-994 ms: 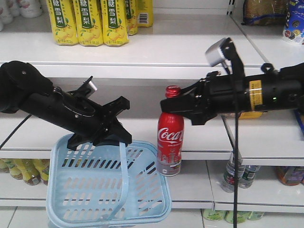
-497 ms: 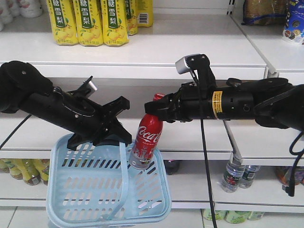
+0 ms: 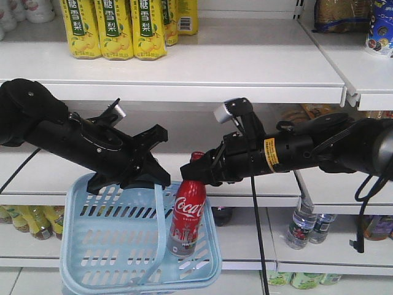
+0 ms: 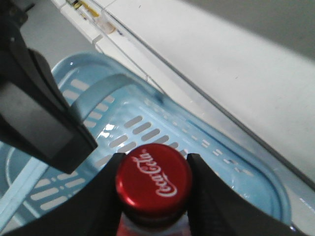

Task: Place coke in basket with both arms
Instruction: 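Carry the bottle with the right gripper over the hanging basket, then open the right gripper to drop the bottle into the basket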

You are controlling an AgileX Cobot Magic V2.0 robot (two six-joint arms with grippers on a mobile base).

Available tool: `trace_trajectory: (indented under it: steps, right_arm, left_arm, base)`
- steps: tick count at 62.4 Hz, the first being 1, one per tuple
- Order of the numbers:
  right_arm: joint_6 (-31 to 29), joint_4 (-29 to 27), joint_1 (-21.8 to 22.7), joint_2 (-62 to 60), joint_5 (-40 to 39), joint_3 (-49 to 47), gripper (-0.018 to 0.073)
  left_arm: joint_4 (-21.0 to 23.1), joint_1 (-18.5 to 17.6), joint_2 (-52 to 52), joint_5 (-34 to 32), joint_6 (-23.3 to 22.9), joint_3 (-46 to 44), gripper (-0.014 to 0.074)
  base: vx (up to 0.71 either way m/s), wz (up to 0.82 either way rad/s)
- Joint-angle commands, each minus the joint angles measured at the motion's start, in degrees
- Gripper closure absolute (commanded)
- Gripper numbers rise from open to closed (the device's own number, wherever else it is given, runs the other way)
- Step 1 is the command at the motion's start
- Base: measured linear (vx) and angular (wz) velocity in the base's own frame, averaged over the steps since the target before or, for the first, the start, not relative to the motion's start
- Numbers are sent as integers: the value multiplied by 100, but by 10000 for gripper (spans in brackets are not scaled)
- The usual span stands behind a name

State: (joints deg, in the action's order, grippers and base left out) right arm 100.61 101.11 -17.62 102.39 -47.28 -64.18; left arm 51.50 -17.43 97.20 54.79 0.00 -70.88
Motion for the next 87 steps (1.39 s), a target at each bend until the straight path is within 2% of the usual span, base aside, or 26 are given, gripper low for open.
trace_trajectory:
  steps: [1, 8, 31, 38, 48, 64, 77, 87]
  right_arm:
    - [16, -310, 15, -138, -429, -186, 507]
    - [10, -310, 15, -21, -458, -186, 447]
    - [10, -369, 15, 64, -308, -186, 174]
    - [10, -376, 15, 64, -334, -186, 130]
    - [16, -376, 15, 64, -431, -186, 125]
    - [-1, -398, 15, 64, -1210, -186, 125]
    - [-12, -416, 21, 64, -1130, -186, 125]
    - [-122, -314, 38, -83, -768, -307, 125]
  left_arm:
    - [386, -34, -274, -4, 0, -158, 601]
    - [386, -34, -274, -4, 0, -158, 601]
    - [386, -34, -274, -4, 0, -158, 601]
    - [386, -34, -274, -4, 0, -158, 601]
    - [386, -34, -274, -3, 0, -158, 601]
    - [386, -34, -274, -3, 0, -158, 601]
    - [386, -34, -274, -3, 0, -158, 601]
    - [386, -34, -274, -3, 0, -158, 601]
  base:
    - [0, 0]
    - [0, 0]
    - [0, 0]
    - [0, 0]
    - [0, 0]
    - [0, 0]
    - [0, 0]
    - [0, 0]
